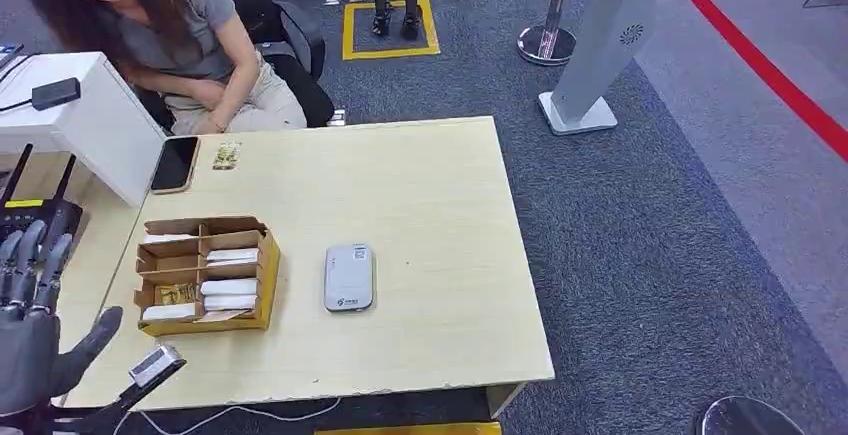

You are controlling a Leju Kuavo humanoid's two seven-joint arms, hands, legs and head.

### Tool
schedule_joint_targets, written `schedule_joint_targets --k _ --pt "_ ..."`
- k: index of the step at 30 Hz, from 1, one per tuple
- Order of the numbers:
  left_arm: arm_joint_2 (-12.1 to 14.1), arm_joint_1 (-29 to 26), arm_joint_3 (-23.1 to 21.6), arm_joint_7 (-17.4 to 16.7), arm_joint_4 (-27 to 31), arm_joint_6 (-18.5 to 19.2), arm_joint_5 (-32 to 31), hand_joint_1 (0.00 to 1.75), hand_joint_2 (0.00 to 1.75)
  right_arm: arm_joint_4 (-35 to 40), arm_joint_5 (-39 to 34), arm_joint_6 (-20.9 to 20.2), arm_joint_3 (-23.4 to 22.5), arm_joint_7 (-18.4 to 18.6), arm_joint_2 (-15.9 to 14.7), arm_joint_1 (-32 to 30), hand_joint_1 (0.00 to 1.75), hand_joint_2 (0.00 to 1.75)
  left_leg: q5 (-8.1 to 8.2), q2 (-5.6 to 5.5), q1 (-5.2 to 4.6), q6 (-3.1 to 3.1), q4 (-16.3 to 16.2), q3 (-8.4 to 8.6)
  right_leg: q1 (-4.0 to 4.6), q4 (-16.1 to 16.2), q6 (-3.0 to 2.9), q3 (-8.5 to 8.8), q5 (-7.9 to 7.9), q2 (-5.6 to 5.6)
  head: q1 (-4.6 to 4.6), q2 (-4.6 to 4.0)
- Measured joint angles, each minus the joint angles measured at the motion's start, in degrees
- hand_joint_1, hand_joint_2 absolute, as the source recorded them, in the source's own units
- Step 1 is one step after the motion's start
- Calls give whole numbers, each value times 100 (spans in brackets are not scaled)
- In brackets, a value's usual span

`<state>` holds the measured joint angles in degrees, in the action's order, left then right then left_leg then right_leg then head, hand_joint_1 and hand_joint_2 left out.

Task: Pass the card to the sensor for recognition and then transmit it.

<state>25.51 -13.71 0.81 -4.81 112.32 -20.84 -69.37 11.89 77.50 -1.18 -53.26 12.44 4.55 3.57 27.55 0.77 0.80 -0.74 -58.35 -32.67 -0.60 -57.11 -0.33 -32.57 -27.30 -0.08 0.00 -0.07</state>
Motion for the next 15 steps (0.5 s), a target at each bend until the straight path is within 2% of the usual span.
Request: schedule_joint_targets --k 6,15 --pt "98 41 -172 -72 -159 811 194 0 175 0 33 13 -35 -33 22 5 0 0 -2 -2 -1 0 0 3 0 0 -2 3 3 -2 0 0" --pt "101 156 -651 -107 -524 984 251 0 175 0 33 18 -90 -13 22 6 0 0 0 -1 -2 1 0 3 -1 1 -1 2 3 -1 0 0"
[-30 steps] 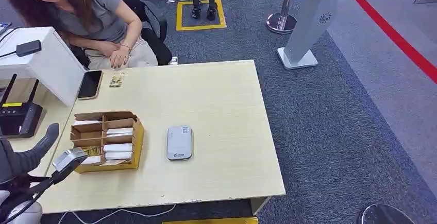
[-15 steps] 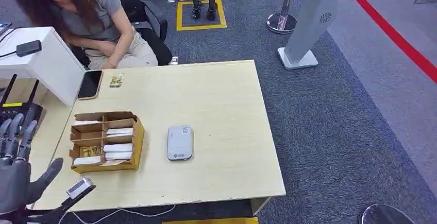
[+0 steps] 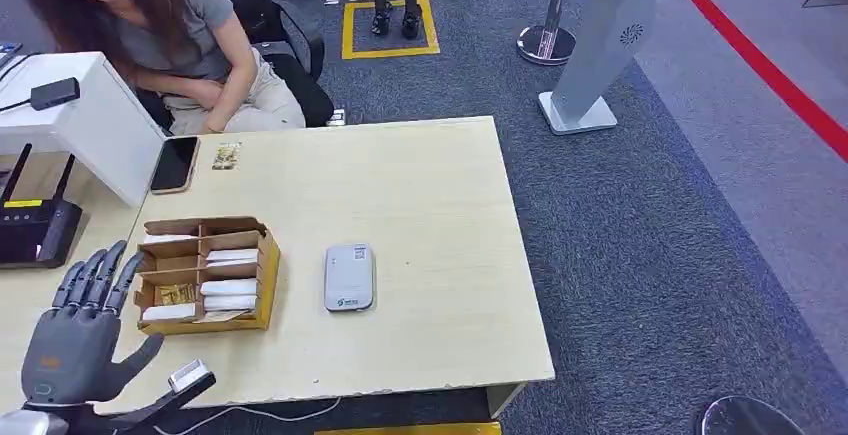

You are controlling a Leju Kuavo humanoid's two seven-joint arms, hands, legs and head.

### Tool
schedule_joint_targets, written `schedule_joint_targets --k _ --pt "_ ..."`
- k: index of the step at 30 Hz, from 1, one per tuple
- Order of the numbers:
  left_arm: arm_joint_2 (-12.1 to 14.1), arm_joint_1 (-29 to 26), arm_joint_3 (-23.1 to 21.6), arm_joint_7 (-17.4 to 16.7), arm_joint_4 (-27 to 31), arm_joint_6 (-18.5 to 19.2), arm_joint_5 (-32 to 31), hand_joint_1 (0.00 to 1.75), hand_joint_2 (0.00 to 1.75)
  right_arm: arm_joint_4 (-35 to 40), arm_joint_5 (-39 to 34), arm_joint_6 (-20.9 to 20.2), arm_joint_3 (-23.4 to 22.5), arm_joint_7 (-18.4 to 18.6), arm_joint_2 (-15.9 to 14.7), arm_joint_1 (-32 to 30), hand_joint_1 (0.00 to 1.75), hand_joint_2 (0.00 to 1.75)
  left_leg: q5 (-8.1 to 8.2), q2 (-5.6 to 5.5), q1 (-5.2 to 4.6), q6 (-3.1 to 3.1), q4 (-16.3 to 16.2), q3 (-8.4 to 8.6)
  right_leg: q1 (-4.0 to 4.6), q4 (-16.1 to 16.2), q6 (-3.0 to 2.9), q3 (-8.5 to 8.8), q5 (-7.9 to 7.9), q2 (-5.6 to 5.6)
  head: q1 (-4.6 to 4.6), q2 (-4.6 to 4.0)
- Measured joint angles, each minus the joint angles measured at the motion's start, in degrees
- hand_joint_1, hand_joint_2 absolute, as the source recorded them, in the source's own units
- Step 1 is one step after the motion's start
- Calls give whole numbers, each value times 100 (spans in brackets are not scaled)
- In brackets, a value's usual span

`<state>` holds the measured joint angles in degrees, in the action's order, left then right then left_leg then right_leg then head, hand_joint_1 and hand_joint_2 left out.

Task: Pass the card to the sensor for recognition and then transmit it.

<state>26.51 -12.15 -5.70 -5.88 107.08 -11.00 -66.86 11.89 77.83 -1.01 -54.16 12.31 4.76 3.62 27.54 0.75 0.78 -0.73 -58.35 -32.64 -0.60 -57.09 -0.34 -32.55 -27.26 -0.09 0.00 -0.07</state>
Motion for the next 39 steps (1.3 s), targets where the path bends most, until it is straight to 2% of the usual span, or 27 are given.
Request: schedule_joint_targets --k 8,13,39 --pt "17 222 -348 136 -370 492 551 0 175 2 81 4 -26 9 0 -1 0 0 0 0 1 0 0 1 0 0 0 0 0 0 -2 0" --pt "-70 412 -673 186 -651 516 573 0 175 2 87 2 -26 7 0 -1 0 0 0 0 0 0 0 0 0 0 0 1 1 0 0 0" --pt "-337 1137 -1386 210 -1405 542 578 0 175 2 190 -11 -29 2 0 4 0 0 0 0 0 0 -1 1 0 1 0 0 1 0 -2 -2"
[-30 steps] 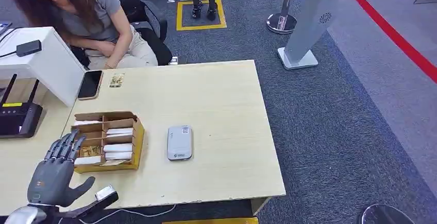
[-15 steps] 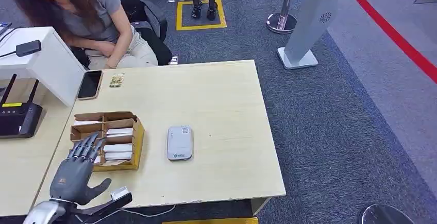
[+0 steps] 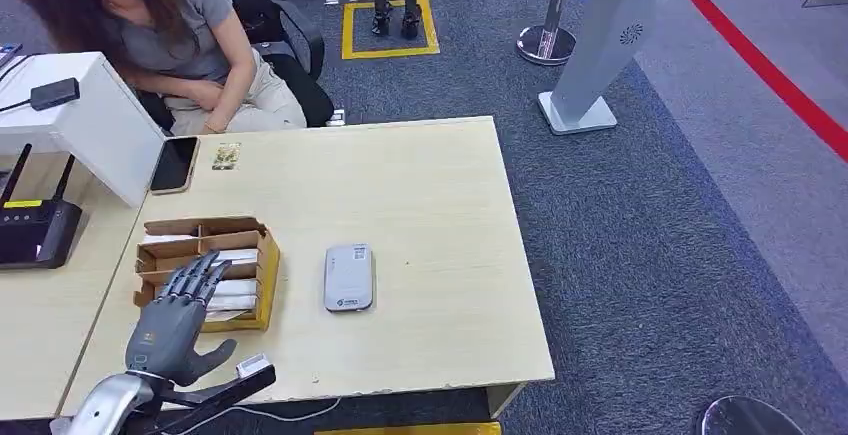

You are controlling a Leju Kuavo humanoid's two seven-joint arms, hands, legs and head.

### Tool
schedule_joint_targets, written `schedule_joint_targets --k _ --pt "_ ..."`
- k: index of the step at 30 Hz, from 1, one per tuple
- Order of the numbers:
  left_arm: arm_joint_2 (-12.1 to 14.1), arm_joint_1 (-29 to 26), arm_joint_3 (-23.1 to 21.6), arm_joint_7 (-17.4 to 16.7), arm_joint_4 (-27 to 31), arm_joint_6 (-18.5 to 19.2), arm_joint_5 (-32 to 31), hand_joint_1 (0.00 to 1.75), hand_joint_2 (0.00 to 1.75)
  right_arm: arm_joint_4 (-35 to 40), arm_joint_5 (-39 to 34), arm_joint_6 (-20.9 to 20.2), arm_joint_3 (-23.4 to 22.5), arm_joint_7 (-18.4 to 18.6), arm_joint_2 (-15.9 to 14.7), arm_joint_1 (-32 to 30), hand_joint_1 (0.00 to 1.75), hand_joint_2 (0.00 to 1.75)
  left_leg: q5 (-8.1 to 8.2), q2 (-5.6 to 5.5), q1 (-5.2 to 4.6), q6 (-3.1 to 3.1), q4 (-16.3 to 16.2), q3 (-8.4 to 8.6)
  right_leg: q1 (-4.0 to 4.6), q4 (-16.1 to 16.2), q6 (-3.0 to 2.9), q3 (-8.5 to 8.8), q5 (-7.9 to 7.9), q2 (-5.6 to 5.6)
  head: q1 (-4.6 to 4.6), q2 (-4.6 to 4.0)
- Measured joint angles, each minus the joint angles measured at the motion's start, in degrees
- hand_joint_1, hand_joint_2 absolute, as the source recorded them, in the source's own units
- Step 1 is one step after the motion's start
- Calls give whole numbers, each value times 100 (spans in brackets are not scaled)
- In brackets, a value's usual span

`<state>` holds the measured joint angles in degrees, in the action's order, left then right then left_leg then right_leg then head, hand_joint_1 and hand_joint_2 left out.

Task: Pass the card to the sensor for recognition and then transmit it.

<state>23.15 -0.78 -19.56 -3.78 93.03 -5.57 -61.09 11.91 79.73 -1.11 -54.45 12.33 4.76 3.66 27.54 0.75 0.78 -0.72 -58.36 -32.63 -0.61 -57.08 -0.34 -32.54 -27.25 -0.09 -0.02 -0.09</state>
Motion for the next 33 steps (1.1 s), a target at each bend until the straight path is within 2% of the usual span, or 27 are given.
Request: schedule_joint_targets --k 8,10,12,33 --pt "-15 52 -26 -77 -37 -37 -101 0 175 0 7 11 0 -5 0 1 0 0 0 0 0 0 0 0 0 0 0 0 0 0 0 0" --pt "-92 213 -212 -293 -197 -171 -514 0 175 0 11 42 0 -2 0 6 0 0 0 1 0 0 0 0 0 0 0 0 0 1 0 0" --pt "-199 230 -313 -709 -352 -361 -1135 0 175 0 9 44 0 -2 0 6 0 0 0 1 -1 0 0 0 -1 0 0 0 0 0 0 2" --pt "-400 164 -317 -1156 -590 -221 -1792 0 175 0 46 61 -42 -5 0 5 0 0 0 0 -1 0 0 -2 -1 0 0 0 0 0 2 0"
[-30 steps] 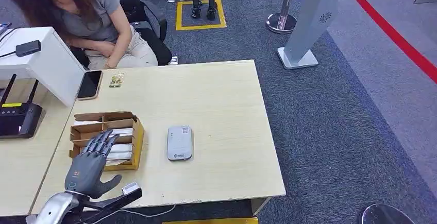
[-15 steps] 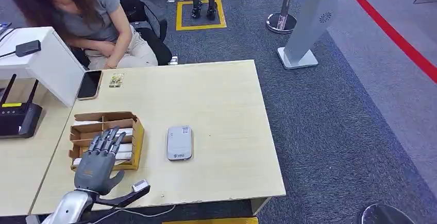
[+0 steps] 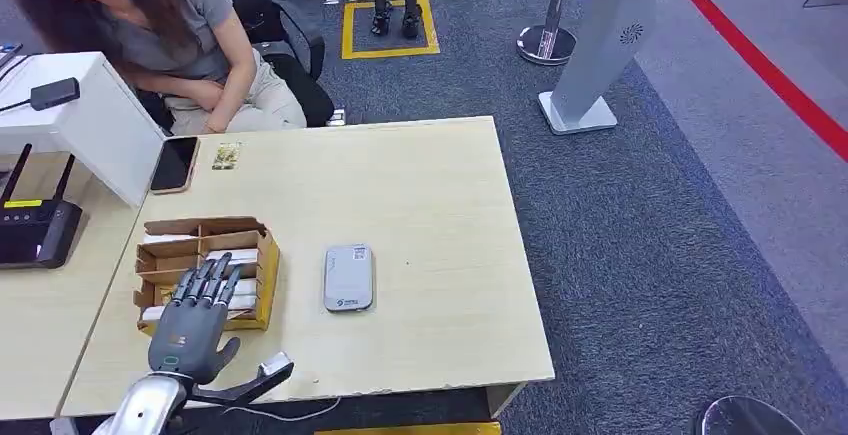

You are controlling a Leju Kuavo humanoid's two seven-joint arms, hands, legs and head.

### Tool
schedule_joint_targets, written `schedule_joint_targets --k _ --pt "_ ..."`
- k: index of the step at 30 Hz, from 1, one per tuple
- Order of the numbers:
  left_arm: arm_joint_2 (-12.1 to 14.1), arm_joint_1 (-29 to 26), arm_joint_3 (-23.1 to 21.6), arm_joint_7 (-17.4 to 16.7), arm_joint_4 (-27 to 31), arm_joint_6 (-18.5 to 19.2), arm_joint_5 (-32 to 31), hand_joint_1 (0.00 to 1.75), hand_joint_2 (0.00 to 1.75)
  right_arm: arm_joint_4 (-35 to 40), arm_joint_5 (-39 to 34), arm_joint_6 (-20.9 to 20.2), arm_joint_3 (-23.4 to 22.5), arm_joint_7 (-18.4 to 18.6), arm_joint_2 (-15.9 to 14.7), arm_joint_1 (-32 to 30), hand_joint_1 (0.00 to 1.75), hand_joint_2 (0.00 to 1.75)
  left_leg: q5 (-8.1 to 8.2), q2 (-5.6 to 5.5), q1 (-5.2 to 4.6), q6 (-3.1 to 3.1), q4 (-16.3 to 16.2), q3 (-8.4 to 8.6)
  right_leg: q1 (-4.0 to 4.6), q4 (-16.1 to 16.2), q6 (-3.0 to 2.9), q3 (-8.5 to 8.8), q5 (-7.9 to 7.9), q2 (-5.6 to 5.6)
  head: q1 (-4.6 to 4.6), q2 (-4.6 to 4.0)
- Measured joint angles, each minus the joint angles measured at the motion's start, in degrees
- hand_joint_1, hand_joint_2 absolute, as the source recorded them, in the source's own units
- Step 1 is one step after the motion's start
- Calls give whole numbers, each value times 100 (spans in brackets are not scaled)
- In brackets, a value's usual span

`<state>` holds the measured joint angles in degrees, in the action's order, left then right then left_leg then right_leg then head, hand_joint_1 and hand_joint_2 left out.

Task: Pass the card to the sensor for recognition and then transmit it.

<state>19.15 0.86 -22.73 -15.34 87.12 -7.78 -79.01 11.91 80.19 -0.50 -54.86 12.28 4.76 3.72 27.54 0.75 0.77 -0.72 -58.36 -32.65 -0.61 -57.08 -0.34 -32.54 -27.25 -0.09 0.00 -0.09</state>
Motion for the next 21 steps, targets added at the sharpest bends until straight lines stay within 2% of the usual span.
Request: schedule_joint_targets --k 6,7,8,10,21 --pt "-26 -3 0 -77 -7 -2 -101 0 175 0 39 13 -7 -13 0 0 0 0 0 0 0 0 0 0 0 0 0 0 0 0 0 2" --pt "-33 -3 0 -94 -9 -2 -116 10 175 0 42 13 -7 -13 0 0 0 0 0 0 0 0 0 0 0 0 0 0 0 0 0 0" --pt "-42 -3 0 -114 -9 -2 -123 47 175 0 46 13 -9 -15 0 0 0 0 0 0 0 0 0 0 0 0 0 0 0 0 0 2" --pt "-55 -3 0 -160 -9 4 -151 175 175 0 46 13 -13 -15 0 0 0 0 0 0 0 0 0 0 0 0 0 0 0 0 0 0" --pt "-122 -61 0 -363 -9 -2 -450 175 175 0 55 13 -15 -15 0 0 0 0 0 0 0 0 0 0 0 0 0 0 0 0 -2 2"
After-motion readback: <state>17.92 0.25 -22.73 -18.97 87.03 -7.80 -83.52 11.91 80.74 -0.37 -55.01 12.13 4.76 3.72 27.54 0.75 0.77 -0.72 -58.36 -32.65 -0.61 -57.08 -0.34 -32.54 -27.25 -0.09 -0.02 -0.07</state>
